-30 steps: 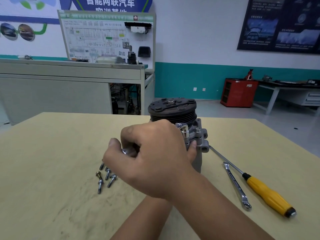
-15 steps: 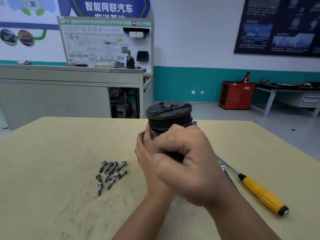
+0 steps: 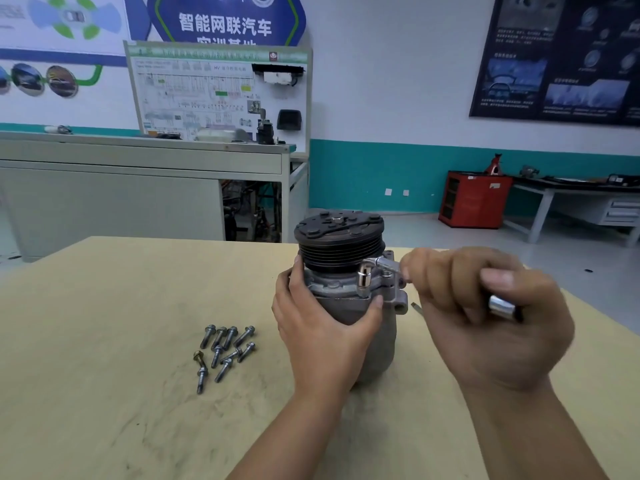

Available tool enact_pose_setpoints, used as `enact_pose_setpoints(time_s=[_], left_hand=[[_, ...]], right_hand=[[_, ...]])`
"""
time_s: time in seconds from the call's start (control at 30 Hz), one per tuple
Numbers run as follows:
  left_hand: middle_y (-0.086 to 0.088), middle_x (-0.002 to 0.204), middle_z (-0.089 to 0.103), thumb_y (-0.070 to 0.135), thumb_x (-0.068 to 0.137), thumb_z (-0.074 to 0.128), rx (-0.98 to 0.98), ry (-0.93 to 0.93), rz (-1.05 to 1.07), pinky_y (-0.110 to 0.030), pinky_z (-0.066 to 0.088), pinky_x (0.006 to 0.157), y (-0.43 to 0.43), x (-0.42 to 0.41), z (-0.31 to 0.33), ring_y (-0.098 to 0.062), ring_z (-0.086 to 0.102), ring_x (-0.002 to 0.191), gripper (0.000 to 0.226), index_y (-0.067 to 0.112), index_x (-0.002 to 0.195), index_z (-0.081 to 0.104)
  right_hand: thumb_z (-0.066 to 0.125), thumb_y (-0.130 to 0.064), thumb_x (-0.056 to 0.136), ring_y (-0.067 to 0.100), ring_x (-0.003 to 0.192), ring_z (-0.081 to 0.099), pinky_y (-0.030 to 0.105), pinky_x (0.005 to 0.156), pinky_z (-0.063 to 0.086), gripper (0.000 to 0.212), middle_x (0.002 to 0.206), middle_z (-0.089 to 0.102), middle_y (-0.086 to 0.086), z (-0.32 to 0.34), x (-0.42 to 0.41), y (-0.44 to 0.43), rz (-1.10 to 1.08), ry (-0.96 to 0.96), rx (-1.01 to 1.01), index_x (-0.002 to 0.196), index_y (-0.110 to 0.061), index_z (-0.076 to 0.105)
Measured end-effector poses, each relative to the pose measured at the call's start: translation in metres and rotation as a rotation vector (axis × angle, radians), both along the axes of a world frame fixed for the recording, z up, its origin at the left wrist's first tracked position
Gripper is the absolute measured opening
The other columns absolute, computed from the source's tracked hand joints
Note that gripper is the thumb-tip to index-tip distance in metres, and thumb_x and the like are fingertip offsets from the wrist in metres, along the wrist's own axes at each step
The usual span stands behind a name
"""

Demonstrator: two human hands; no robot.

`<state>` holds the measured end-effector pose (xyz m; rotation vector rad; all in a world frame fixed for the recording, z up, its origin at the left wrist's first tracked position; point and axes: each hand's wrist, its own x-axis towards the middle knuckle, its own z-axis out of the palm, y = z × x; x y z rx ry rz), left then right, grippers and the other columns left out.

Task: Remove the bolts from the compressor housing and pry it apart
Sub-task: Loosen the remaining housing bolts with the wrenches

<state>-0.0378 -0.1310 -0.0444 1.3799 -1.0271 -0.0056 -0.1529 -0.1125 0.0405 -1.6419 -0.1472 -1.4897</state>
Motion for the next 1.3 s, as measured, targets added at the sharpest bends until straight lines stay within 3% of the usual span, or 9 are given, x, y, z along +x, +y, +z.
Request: enact_pose_setpoints(time_s=[0.2, 0.4, 0.67, 0.8, 0.87, 0.97, 1.07, 1.17, 1.3], left_hand=[[-0.007, 0.143, 0.033, 0.048, 0.064, 0.08, 0.014, 0.006, 0.004, -0.042, 0.025, 0.113, 0.001, -0.001, 0.003, -0.02, 0.025, 0.133, 0.101, 0.016, 0.145, 0.029], [-0.006, 0.144, 0.032, 0.047, 0.064, 0.08, 0.002, 0.0, -0.001, -0.043, 0.025, 0.113, 0.001, -0.001, 0.002, -0.02, 0.024, 0.134, 0.101, 0.018, 0.145, 0.028], [-0.004, 0.148, 0.029, 0.075, 0.058, 0.049, 0.012, 0.004, -0.004, -0.042, 0.019, 0.115, 0.002, -0.003, 0.002, -0.019, 0.021, 0.138, 0.106, 0.021, 0.146, 0.025], [0.004, 0.154, 0.021, 0.076, 0.06, 0.053, -0.062, 0.06, -0.064, -0.05, 0.015, 0.117, 0.006, -0.002, 0.004, -0.009, 0.013, 0.142, 0.093, 0.047, 0.139, 0.014], [0.01, 0.154, 0.015, 0.068, 0.066, 0.057, -0.169, 0.034, -0.083, -0.052, 0.016, 0.116, 0.008, -0.003, 0.006, -0.004, 0.01, 0.143, 0.08, 0.059, 0.13, 0.011], [0.009, 0.153, 0.016, 0.056, 0.073, 0.06, -0.269, -0.07, -0.113, -0.052, 0.023, 0.114, 0.007, -0.002, 0.006, -0.007, 0.015, 0.143, 0.064, 0.046, 0.128, 0.028], [0.01, 0.151, 0.016, 0.054, 0.075, 0.057, -0.213, -0.108, -0.14, -0.05, 0.027, 0.112, 0.004, -0.002, 0.003, -0.008, 0.019, 0.139, 0.052, 0.043, 0.121, 0.036], [0.016, 0.149, 0.014, 0.057, 0.077, 0.052, -0.174, -0.115, -0.135, -0.042, 0.026, 0.112, 0.002, -0.002, 0.0, 0.002, 0.016, 0.132, 0.044, 0.047, 0.117, 0.038], [0.015, 0.149, 0.015, 0.056, 0.078, 0.053, -0.18, -0.132, -0.128, -0.038, 0.024, 0.111, -0.002, -0.001, -0.004, 0.007, 0.014, 0.132, 0.043, 0.046, 0.117, 0.039]], right_hand=[[0.043, -0.035, 0.071, 0.01, 0.048, 0.024, 0.025, 0.059, 0.039, 0.031, 0.045, 0.02, -0.003, 0.007, -0.009, -0.015, 0.094, -0.075, 0.153, 0.048, -0.019, 0.029], [0.038, -0.036, 0.071, 0.017, 0.043, 0.012, 0.023, 0.052, 0.032, 0.033, 0.039, 0.013, -0.003, 0.012, -0.014, -0.036, 0.218, -0.156, 0.327, 0.044, -0.02, 0.026], [0.033, -0.035, 0.08, 0.016, 0.039, 0.013, 0.024, 0.049, 0.025, 0.043, 0.037, 0.016, -0.002, 0.011, -0.013, -0.07, 0.6, -0.295, 0.47, 0.043, -0.015, 0.042], [0.034, -0.033, 0.082, 0.017, 0.039, 0.014, 0.026, 0.05, 0.023, 0.047, 0.037, 0.018, 0.0, 0.01, -0.012, -0.078, 0.77, -0.339, 0.51, 0.048, -0.005, 0.049], [0.034, -0.034, 0.083, 0.017, 0.038, 0.014, 0.026, 0.049, 0.023, 0.046, 0.037, 0.018, 0.0, 0.01, -0.012, -0.078, 0.755, -0.335, 0.515, 0.05, -0.005, 0.05], [0.033, -0.037, 0.082, 0.015, 0.038, 0.014, 0.024, 0.048, 0.025, 0.045, 0.037, 0.018, -0.001, 0.011, -0.012, -0.076, 0.664, -0.336, 0.523, 0.052, -0.008, 0.05], [0.039, -0.04, 0.078, 0.013, 0.041, 0.019, 0.022, 0.051, 0.033, 0.038, 0.039, 0.018, -0.003, 0.007, -0.016, -0.071, 0.515, -0.282, 0.503, 0.055, -0.012, 0.05], [0.045, -0.034, 0.071, 0.013, 0.049, 0.036, 0.026, 0.061, 0.047, 0.027, 0.04, 0.027, -0.002, 0.007, -0.024, -0.067, 0.427, -0.146, 0.468, 0.058, -0.012, 0.052], [0.043, -0.016, 0.074, 0.02, 0.068, 0.065, 0.028, 0.065, 0.055, 0.027, 0.057, 0.058, 0.005, 0.009, -0.039, -0.068, 0.036, 0.082, 0.511, 0.06, -0.013, 0.066]])
